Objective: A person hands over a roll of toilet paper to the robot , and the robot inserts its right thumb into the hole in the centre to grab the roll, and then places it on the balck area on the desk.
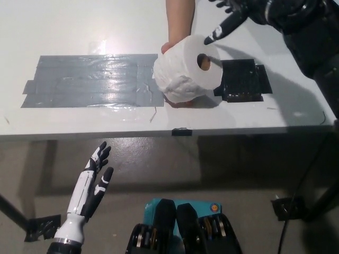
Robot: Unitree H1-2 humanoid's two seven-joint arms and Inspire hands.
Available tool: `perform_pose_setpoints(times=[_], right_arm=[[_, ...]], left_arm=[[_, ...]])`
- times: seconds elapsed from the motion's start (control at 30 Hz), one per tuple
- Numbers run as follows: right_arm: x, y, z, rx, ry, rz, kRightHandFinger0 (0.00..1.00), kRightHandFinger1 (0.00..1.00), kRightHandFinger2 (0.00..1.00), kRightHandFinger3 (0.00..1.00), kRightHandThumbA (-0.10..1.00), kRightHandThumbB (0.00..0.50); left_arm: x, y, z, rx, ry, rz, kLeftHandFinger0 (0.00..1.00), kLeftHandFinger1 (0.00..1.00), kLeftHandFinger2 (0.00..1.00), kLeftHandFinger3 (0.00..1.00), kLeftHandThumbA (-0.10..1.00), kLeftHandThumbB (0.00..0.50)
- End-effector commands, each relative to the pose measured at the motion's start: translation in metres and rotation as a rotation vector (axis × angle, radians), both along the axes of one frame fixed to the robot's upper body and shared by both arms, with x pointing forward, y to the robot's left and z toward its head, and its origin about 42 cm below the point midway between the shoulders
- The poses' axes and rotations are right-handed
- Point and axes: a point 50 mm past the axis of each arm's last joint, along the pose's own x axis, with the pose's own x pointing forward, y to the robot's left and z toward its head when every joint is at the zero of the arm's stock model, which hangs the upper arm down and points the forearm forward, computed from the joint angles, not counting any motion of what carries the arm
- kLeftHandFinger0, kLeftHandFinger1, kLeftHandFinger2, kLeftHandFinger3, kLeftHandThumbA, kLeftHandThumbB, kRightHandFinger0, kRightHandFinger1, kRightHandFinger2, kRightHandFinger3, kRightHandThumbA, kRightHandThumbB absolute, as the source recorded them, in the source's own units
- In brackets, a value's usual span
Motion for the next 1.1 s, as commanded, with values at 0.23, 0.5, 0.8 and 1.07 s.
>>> perform_pose_setpoints(times=[0.23,0.5,0.8,1.07], right_arm=[[0.002,0.014,0.030,-0.012,-0.087,0.017,1.00,1.00,1.00,1.00,0.93,0.317],[0.002,0.012,0.021,-0.017,-0.042,0.008,1.00,1.00,1.00,1.00,0.92,0.370],[0.002,0.008,0.007,-0.019,-0.005,-0.023,1.00,1.00,1.00,1.00,0.85,0.389],[0.002,0.006,-0.005,-0.002,0.029,-0.009,1.00,1.00,1.00,1.00,0.84,0.392]], left_arm=[[0.000,0.003,0.008,0.026,-0.045,0.006,1.00,1.00,1.00,1.00,0.91,0.158],[-0.002,0.003,0.009,0.020,-0.035,0.002,1.00,1.00,1.00,1.00,0.90,0.154],[-0.005,0.003,0.007,0.018,-0.028,-0.001,1.00,1.00,1.00,1.00,0.89,0.146],[-0.004,0.003,0.006,0.022,-0.034,0.000,1.00,1.00,1.00,1.00,0.87,0.148]])
